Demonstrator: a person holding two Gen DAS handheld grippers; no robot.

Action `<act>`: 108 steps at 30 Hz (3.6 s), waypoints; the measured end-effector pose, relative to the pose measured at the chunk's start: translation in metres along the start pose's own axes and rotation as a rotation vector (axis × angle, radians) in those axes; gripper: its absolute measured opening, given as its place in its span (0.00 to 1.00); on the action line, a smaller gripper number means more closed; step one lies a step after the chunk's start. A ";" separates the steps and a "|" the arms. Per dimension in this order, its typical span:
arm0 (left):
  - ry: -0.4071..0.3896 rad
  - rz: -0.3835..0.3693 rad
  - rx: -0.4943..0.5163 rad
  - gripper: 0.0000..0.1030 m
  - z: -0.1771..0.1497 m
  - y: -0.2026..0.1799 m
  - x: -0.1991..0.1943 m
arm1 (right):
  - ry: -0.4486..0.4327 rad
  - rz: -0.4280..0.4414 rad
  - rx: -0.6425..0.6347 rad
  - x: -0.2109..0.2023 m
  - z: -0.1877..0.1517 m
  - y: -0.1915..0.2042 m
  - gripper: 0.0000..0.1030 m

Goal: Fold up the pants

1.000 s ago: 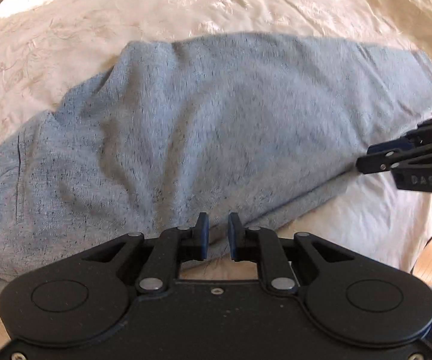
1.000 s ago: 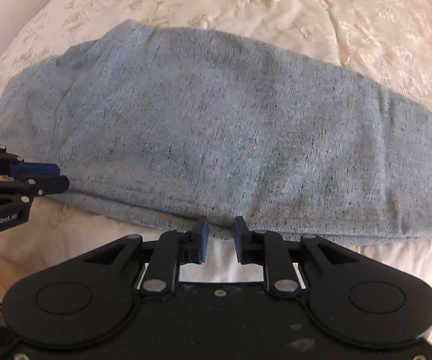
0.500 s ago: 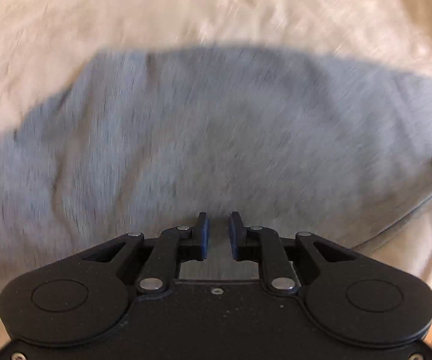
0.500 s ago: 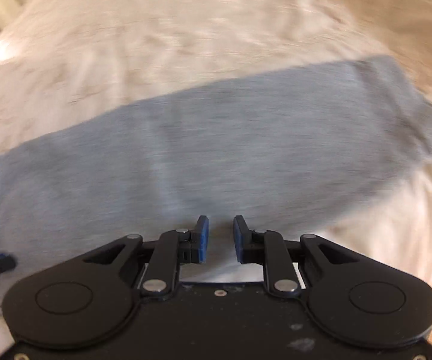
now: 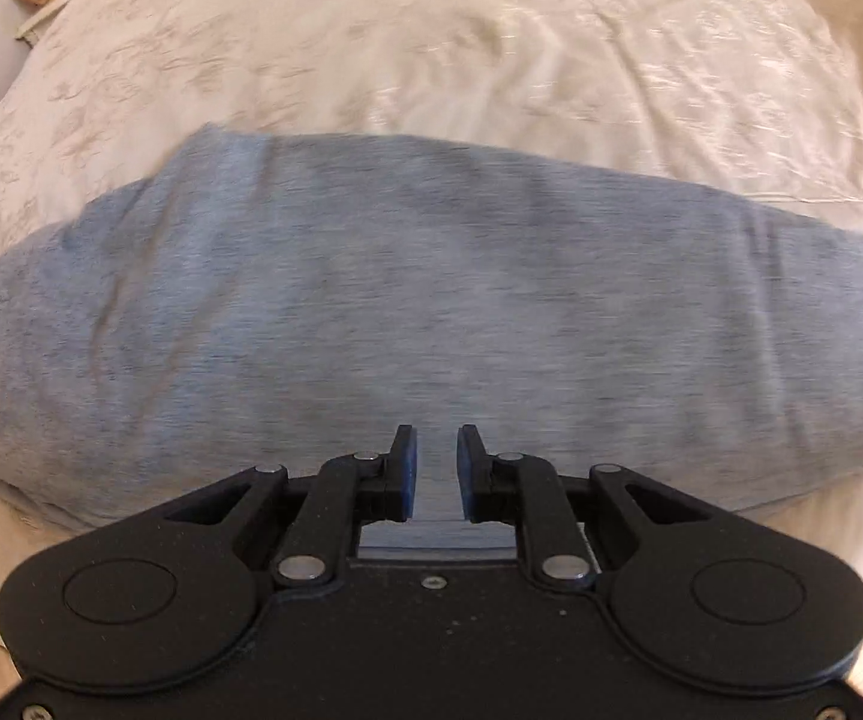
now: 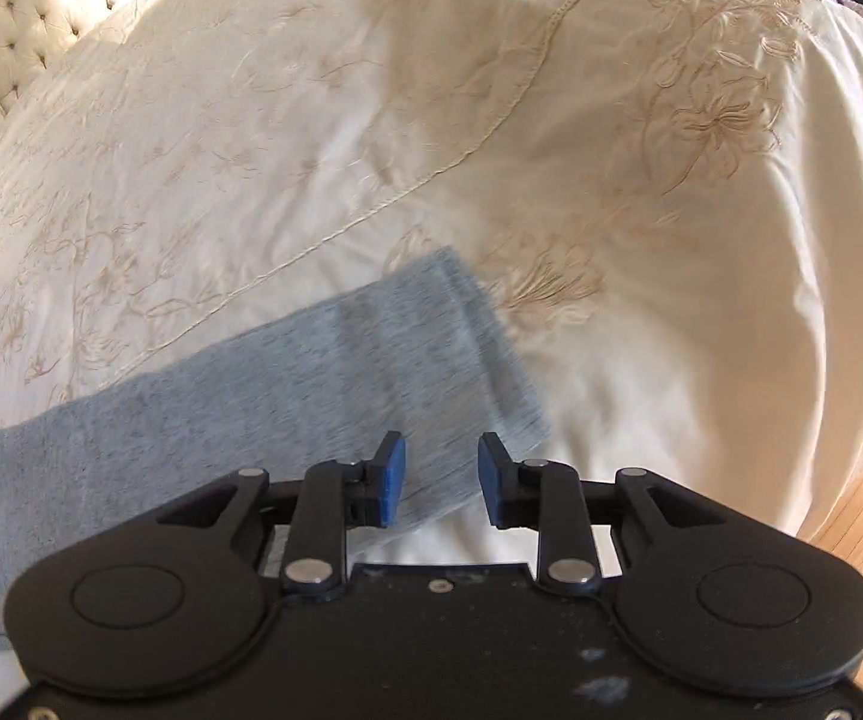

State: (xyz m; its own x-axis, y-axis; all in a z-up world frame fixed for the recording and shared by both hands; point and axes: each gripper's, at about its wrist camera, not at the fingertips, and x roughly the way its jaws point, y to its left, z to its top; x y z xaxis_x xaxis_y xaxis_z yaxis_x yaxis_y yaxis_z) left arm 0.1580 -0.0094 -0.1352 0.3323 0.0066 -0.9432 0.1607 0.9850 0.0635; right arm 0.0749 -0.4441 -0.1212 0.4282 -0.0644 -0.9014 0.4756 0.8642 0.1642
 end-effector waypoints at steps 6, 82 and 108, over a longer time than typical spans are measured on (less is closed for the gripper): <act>0.011 -0.049 0.053 0.23 0.001 -0.052 -0.011 | 0.054 0.049 -0.084 0.015 0.008 -0.018 0.28; -0.041 -0.138 0.012 0.24 0.095 -0.133 0.045 | 0.133 0.378 -0.057 0.048 0.062 -0.049 0.07; 0.029 -0.383 0.107 0.28 0.012 -0.075 0.012 | 0.001 0.313 -0.104 -0.081 0.048 0.121 0.07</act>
State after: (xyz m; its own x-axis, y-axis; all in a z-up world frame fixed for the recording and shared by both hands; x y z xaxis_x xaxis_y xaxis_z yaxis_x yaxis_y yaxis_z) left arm 0.1612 -0.0849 -0.1477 0.2036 -0.3518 -0.9137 0.3645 0.8934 -0.2628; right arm 0.1347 -0.3584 -0.0085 0.5405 0.2129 -0.8140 0.2403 0.8881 0.3918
